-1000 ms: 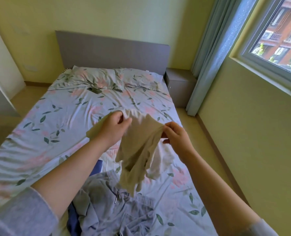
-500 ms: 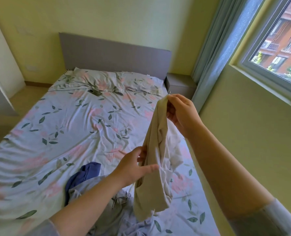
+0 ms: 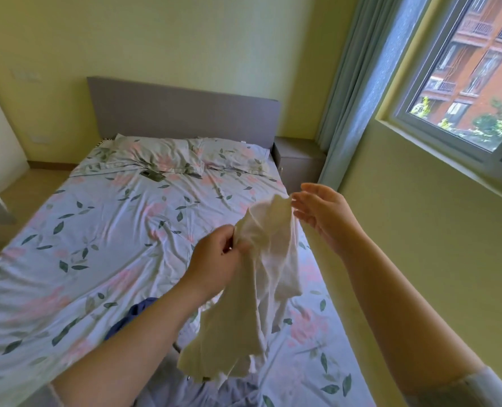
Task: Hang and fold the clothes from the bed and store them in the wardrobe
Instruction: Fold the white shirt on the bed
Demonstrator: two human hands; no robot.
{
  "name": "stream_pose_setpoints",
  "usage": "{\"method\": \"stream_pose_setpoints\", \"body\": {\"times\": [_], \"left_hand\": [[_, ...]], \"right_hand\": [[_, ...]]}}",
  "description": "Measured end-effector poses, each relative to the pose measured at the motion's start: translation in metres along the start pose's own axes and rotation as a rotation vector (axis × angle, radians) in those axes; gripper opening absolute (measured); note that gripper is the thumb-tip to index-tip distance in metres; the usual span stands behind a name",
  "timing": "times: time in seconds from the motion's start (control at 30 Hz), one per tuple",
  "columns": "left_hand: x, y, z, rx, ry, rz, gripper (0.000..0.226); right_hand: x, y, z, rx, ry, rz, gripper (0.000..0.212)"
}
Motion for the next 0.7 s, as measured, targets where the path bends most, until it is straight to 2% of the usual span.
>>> {"method": "stream_pose_setpoints", "body": {"times": [0.07, 0.2, 0.33, 0.47, 0.6, 0.7], "left_hand": [[-0.011, 0.01, -0.013, -0.057, 0.065, 0.016, 0.032], [-0.014, 0.024, -0.029, -0.128, 0.03, 0.005, 0.028], [-0.014, 0.026, -0.035, -0.163, -0.018, -0.003, 0.029], [-0.02, 0.022, -0.041, -0.184, -0.019, 0.015, 0.027], [-0.023, 0.019, -0.052, -0.233, -0.044, 0.034, 0.026], [-0.014, 0.018, -0.059, -0.246, -0.062, -0.001, 0.022]], "right_hand": [[-0.013, -0.009, -0.003, 0.025, -0.017, 0.034, 0.014], [-0.028, -0.036, 0.005, 0.132, -0.061, 0.054, 0.012], [-0.05, -0.063, 0.027, 0.33, -0.25, 0.19, 0.015], [-0.075, -0.079, 0.049, 0.515, -0.467, 0.307, 0.027], [-0.08, -0.078, 0.058, 0.468, -0.555, 0.21, 0.016], [-0.067, -0.075, 0.061, 0.426, -0.385, 0.125, 0.019]]}}
Point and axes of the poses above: each hand's wrist, its own y-axis towards the middle knuckle, its own z-axis out of the palm, x = y × z, the point moved 7 cm from there along y, towards the middle knuckle, and after that the axes turned 15 degrees about x, right-handed, at the moved point
